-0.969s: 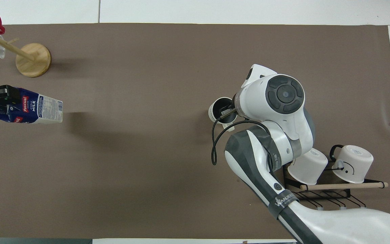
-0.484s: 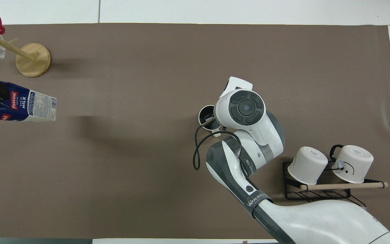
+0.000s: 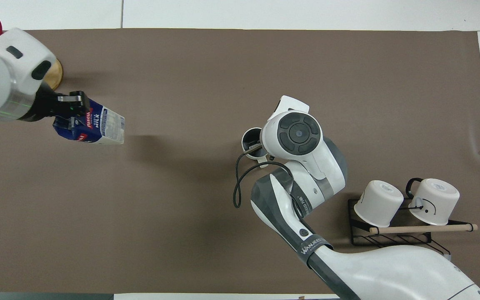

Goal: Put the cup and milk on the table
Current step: 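Carry the mug toward the table center while the left gripper lifts the carton, then release the mug and withdraw the right gripper while the left gripper carries the carton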

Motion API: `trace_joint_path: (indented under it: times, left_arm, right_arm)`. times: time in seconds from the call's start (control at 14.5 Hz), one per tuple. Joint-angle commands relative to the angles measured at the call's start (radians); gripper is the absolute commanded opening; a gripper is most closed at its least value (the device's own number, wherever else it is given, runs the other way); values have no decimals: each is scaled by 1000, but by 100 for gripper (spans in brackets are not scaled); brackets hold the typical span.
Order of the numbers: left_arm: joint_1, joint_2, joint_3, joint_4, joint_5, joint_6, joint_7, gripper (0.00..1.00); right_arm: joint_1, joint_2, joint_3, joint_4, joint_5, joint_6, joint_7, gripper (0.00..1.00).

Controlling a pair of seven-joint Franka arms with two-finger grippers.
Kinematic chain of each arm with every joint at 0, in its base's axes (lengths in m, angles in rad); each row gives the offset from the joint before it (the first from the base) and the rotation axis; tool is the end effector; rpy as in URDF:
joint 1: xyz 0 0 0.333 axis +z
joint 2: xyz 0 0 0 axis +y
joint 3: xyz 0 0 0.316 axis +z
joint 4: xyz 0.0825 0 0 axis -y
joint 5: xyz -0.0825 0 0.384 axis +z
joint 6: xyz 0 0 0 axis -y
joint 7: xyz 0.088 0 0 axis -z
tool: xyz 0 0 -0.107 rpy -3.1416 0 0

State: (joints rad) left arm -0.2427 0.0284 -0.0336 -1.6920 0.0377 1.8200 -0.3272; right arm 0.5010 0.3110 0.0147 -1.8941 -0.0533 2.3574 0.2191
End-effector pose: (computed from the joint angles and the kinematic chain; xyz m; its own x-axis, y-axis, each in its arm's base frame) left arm 0.5605 -0.1555 0.5732 0.9935 0.0431 0.1057 0.0436 -0.9990 -0.0025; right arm 0.5545 0.3129 0.3551 0.9342 0.3208 0.1558 0.3241 -0.9460 0.0047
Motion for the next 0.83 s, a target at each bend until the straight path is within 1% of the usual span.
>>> trace_joint_path:
  times: [0.0, 0.14, 0.28, 0.42, 0.55, 0.76]
  left_arm:
    - [-107, 62, 8, 35, 27, 25, -154, 0]
    - [-182, 112, 8, 80, 30, 42, -286, 0]
    - [-237, 157, 8, 107, 31, 50, -369, 0]
    - [-306, 214, 9, 153, 39, 51, -453, 0]
    - [-351, 267, 9, 187, 73, 64, -519, 0]
    - [-379, 286, 8, 180, 103, 140, -610, 0]
  right_arm:
    - [-51, -62, 1, 38, -4, -62, 31, 100]
    - [-100, -110, -1, 73, 0, -140, 32, 100]
    - [-154, -135, -4, 130, 1, -226, 48, 100]
    - [-209, -150, -7, 208, -2, -344, 54, 100]
    - [-280, -190, -7, 263, -3, -476, 43, 100]
    - [-360, -266, -9, 267, -10, -585, 42, 100]
